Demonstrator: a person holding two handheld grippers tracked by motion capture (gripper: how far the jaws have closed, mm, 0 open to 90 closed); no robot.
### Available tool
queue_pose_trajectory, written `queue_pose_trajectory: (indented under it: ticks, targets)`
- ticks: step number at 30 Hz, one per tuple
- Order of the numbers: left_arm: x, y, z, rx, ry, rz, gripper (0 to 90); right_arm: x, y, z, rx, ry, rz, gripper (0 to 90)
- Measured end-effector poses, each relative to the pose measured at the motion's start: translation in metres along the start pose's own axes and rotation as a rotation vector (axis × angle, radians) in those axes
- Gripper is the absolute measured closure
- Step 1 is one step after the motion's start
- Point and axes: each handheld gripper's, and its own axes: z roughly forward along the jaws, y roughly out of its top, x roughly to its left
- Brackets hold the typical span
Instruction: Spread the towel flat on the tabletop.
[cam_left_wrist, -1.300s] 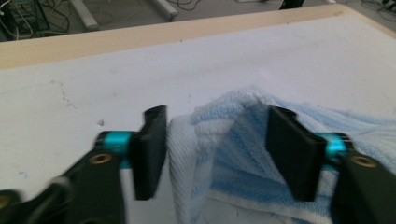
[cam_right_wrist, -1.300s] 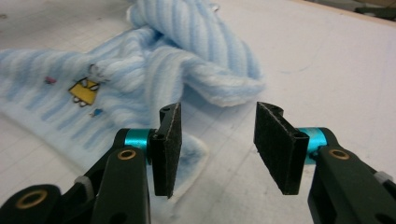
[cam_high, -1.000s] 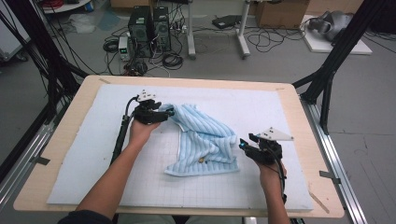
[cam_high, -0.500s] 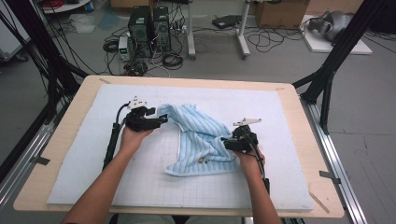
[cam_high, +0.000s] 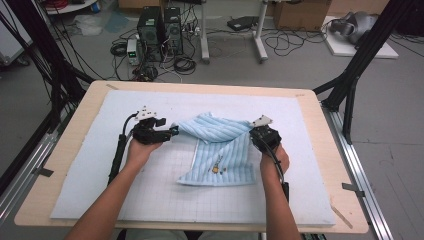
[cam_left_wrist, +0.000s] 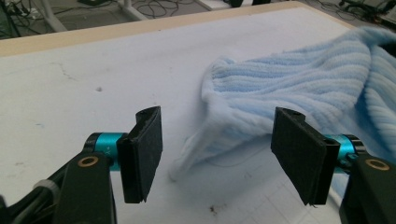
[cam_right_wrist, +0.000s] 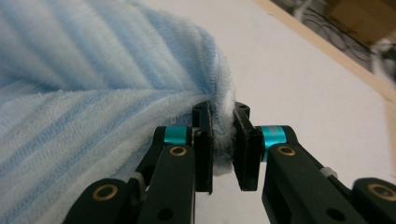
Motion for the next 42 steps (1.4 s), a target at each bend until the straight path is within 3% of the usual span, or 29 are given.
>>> queue_pose_trajectory:
  ticks: [2, 3, 4, 5, 6, 7, 11, 14, 15, 17, 18, 22, 25, 27, 30, 31, 33, 34, 36, 38, 39, 41, 42]
  targets:
    - [-0.003, -0.002, 0.003, 0.014, -0.015, 0.006, 35.2, -0.006, 0.0, 0.004, 0.022, -0.009, 0.053, 78.8]
    - [-0.004, -0.002, 0.004, 0.022, -0.029, 0.003, 36.3, -0.01, -0.003, 0.008, 0.026, 0.044, 0.134, 70.7]
    - [-0.005, -0.003, 0.005, 0.027, -0.039, 0.004, 36.3, -0.01, -0.003, 0.008, 0.026, 0.044, 0.134, 70.7]
    - [-0.008, -0.004, 0.006, 0.037, -0.057, 0.012, 38.7, -0.012, -0.007, 0.005, -0.019, 0.078, 0.174, 63.7]
    - [-0.008, -0.004, 0.006, 0.037, -0.057, 0.012, 39.4, -0.012, -0.007, 0.005, -0.019, 0.078, 0.174, 63.7]
    - [-0.01, -0.005, 0.007, 0.043, -0.071, 0.018, 40.2, -0.015, -0.01, -0.002, -0.069, 0.097, 0.215, 57.7]
    - [-0.014, -0.009, 0.006, 0.037, -0.074, 0.016, 41.9, -0.021, -0.017, -0.02, -0.135, 0.126, 0.248, 54.5]
    - [-0.014, -0.013, 0.005, 0.046, -0.07, 0.01, 41.8, -0.021, -0.021, -0.027, -0.163, 0.134, 0.242, 55.7]
    - [-0.014, -0.016, 0.003, 0.045, -0.069, 0.007, 41.8, -0.019, -0.029, -0.033, -0.138, 0.153, 0.213, 58.8]
    - [-0.015, -0.016, 0.001, 0.043, -0.069, 0.002, 41.9, -0.018, -0.033, -0.033, -0.122, 0.164, 0.204, 60.6]
    - [-0.017, -0.017, -0.003, 0.047, -0.073, 0.001, 41.2, -0.014, -0.045, -0.034, -0.092, 0.189, 0.2, 64.0]
    - [-0.022, -0.02, -0.011, 0.027, -0.064, 0.007, 42.2, 0.001, -0.062, -0.033, -0.03, 0.233, 0.172, 71.5]
    - [-0.027, -0.025, -0.019, 0.029, -0.057, 0.006, 41.9, 0.014, -0.068, -0.035, -0.029, 0.292, 0.161, 70.6]
    - [-0.03, -0.029, -0.026, 0.02, -0.052, 0.006, 42.1, 0.02, -0.071, -0.038, -0.041, 0.336, 0.18, 68.8]
    - [-0.032, -0.032, -0.032, 0.043, -0.049, 0.013, 41.6, 0.027, -0.072, -0.039, -0.047, 0.377, 0.167, 65.4]
    - [-0.034, -0.033, -0.035, 0.029, -0.046, 0.01, 41.7, 0.03, -0.073, -0.04, -0.046, 0.387, 0.159, 63.9]
    - [-0.035, -0.035, -0.038, 0.021, -0.04, 0.006, 42.4, 0.036, -0.072, -0.042, -0.048, 0.382, 0.147, 59.5]
    - [-0.036, -0.036, -0.039, 0.02, -0.042, 0.001, 42.5, 0.039, -0.072, -0.043, -0.045, 0.357, 0.148, 55.7]
    - [-0.038, -0.039, -0.04, 0.022, -0.04, -0.002, 42.4, 0.04, -0.072, -0.043, -0.046, 0.341, 0.155, 55.0]
    - [-0.039, -0.04, -0.04, 0.025, -0.04, -0.001, 42.4, 0.041, -0.072, -0.043, -0.046, 0.342, 0.163, 56.9]
    - [-0.04, -0.04, -0.041, 0.032, -0.042, 0.001, 42.4, 0.04, -0.073, -0.042, -0.044, 0.379, 0.185, 65.5]
    - [-0.041, -0.04, -0.04, 0.029, -0.044, -0.002, 42.4, 0.039, -0.073, -0.042, -0.043, 0.394, 0.192, 69.0]
    - [-0.041, -0.04, -0.04, 0.026, -0.043, -0.001, 42.5, 0.037, -0.074, -0.041, -0.04, 0.422, 0.213, 75.2]
